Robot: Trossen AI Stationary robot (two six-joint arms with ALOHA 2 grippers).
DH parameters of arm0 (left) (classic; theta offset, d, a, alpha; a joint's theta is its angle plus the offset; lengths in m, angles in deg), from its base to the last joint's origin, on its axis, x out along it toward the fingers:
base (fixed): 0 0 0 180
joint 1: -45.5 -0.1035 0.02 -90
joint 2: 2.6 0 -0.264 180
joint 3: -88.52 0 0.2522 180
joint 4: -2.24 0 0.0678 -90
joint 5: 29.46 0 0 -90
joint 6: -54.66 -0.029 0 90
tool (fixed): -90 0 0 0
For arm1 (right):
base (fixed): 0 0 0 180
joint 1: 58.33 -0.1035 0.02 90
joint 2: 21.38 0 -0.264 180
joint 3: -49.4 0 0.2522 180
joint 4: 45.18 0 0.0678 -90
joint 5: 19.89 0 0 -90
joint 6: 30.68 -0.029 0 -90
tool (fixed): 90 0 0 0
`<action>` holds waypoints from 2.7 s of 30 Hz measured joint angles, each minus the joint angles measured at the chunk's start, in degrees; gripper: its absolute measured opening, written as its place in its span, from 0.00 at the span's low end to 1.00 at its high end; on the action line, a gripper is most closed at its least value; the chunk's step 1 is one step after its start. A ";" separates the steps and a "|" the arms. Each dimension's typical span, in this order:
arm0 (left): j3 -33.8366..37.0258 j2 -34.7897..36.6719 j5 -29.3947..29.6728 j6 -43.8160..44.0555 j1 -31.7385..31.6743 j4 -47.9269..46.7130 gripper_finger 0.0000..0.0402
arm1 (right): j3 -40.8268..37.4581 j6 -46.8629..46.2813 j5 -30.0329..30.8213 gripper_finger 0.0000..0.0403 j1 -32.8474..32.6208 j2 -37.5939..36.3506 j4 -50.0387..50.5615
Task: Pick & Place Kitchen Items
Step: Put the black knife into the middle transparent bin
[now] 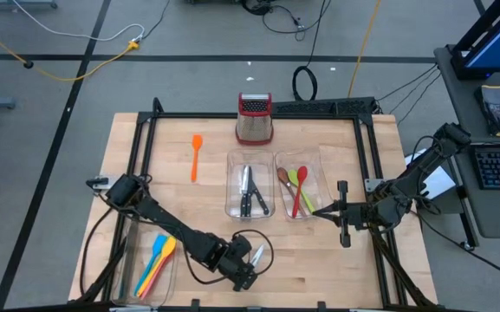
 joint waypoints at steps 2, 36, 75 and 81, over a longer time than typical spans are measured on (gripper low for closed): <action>0.00 0.00 0.40 -0.02 0.24 0.02 0.62 | 0.00 0.00 -0.01 0.00 -0.01 -0.01 0.00; -0.66 -7.80 -0.05 -2.38 2.14 -4.16 0.56 | 0.02 -0.02 0.01 0.00 -0.02 -0.02 -0.95; -0.70 -7.80 2.97 -9.95 2.53 -7.15 0.13 | 0.02 -0.04 0.01 0.00 0.00 -0.02 -0.98; -0.74 -7.80 4.20 -11.67 2.51 -7.95 0.19 | 0.02 -0.46 0.01 0.00 0.00 -0.02 -0.98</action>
